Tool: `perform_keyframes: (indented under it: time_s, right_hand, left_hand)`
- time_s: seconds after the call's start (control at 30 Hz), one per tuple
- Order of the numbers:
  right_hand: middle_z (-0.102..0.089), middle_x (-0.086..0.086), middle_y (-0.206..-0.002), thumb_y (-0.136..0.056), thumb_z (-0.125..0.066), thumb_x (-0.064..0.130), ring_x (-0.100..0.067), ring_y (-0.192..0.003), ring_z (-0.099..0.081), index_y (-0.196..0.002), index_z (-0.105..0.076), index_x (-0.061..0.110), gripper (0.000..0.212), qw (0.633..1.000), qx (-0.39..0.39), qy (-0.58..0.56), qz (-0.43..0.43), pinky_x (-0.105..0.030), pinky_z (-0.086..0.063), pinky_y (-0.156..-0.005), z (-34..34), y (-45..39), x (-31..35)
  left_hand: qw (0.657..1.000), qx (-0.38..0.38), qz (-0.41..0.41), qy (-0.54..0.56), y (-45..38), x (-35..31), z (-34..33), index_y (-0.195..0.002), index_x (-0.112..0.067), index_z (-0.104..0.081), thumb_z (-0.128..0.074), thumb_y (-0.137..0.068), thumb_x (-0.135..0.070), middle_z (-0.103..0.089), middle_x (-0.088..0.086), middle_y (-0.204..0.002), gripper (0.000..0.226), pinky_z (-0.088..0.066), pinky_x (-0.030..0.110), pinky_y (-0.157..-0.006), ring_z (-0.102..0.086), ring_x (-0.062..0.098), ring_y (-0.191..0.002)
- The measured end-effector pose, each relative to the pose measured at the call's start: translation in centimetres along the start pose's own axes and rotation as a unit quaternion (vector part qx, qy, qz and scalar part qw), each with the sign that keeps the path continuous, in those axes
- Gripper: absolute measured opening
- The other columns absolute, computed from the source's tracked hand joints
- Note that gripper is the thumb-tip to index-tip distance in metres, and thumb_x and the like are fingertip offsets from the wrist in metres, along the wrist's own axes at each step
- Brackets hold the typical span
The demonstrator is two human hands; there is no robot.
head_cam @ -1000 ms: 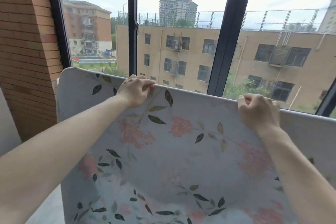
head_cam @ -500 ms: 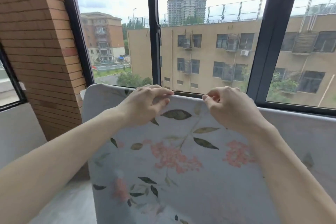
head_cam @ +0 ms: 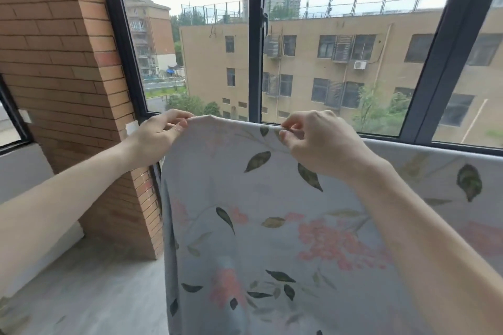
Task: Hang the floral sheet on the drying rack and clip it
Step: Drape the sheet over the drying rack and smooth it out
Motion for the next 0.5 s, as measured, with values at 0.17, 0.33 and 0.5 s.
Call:
perform_keyframes:
  time_s: [0.17, 0.33, 0.5]
  right_hand:
    - [-0.075, 0.005, -0.103, -0.099, -0.054, 0.039, -0.023, -0.094, -0.067, -0.110, -0.075, 0.029, 0.026, 0.999, -0.035, -0.003, -0.032, -0.038, -0.056, -0.083, -3.9, -2.8, 5.2]
    - [-0.062, 0.005, -0.068, -0.103, -0.042, 0.054, -0.027, -0.073, -0.060, -0.073, -0.063, 0.021, 0.049, 0.983, -0.138, 0.087, -0.081, -0.035, -0.039, -0.073, -7.1, -3.5, 7.4]
    - [-0.057, 0.002, -0.059, -0.104, -0.036, 0.057, -0.030, -0.068, -0.055, -0.062, -0.053, 0.015, 0.062, 0.970, -0.165, 0.124, -0.126, -0.036, -0.035, -0.069, -6.8, -2.8, 7.6]
  left_hand:
    - [0.994, 0.075, -0.003, 0.078, -0.9, 5.6, 0.5, -0.101, -0.038, -0.074, -0.049, -0.109, -0.032, -0.077, -0.012, -0.102, 0.026, -0.057, 0.045, -0.093, -0.070, 0.022, -0.105]
    - [0.990, 0.085, -0.061, 0.094, -0.6, 9.0, 0.2, -0.104, -0.031, -0.074, -0.059, -0.087, -0.074, -0.078, 0.002, -0.097, 0.048, -0.059, 0.058, -0.085, -0.074, 0.034, -0.093]
    - [0.988, -0.013, -0.148, 0.052, -0.2, 9.9, 0.6, -0.087, -0.025, -0.080, -0.073, -0.093, -0.041, -0.076, -0.008, -0.075, 0.019, -0.058, 0.042, -0.068, -0.070, 0.019, -0.069]
Point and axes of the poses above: each hand's wrist, its own y-axis away from the middle knuckle, its own z-axis out of the back of the hand, x = y × z, the point moved 4 cm from there along -y, towards the middle knuckle
